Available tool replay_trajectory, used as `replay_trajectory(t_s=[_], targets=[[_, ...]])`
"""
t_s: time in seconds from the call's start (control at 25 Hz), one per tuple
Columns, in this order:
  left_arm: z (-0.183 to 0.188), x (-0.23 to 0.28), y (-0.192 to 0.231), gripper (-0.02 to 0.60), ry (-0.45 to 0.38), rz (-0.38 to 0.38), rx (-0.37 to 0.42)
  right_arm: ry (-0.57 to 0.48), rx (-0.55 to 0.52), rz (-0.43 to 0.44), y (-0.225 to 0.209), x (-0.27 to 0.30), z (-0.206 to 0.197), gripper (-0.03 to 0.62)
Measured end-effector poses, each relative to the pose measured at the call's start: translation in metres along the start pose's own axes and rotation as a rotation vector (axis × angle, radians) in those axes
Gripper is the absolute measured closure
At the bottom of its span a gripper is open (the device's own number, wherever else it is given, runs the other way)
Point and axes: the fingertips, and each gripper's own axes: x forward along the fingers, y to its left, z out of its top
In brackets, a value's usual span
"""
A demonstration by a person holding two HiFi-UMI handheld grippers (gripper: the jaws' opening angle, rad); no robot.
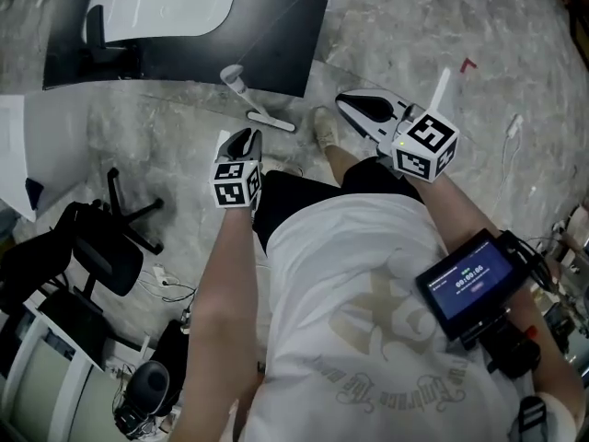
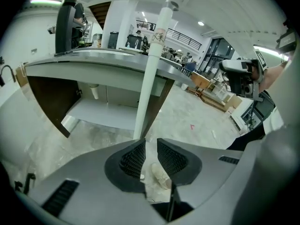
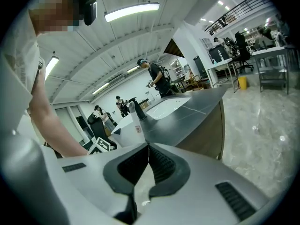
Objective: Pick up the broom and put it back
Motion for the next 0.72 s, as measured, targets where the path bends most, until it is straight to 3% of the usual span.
replay_trajectory(t_s=[0.44, 0.72], targets=[[0.008, 0.044, 0.015, 0.425, 0.039, -0.010, 0.052, -0.002, 0.038, -0.107, -0.012, -0.034, -0.018, 0.576], [0.008, 0.067, 0.023, 0.420, 0.092, -0.005, 0.087, -0.013, 0.063, -0.166, -0.021, -0.055, -0.027, 0.576]])
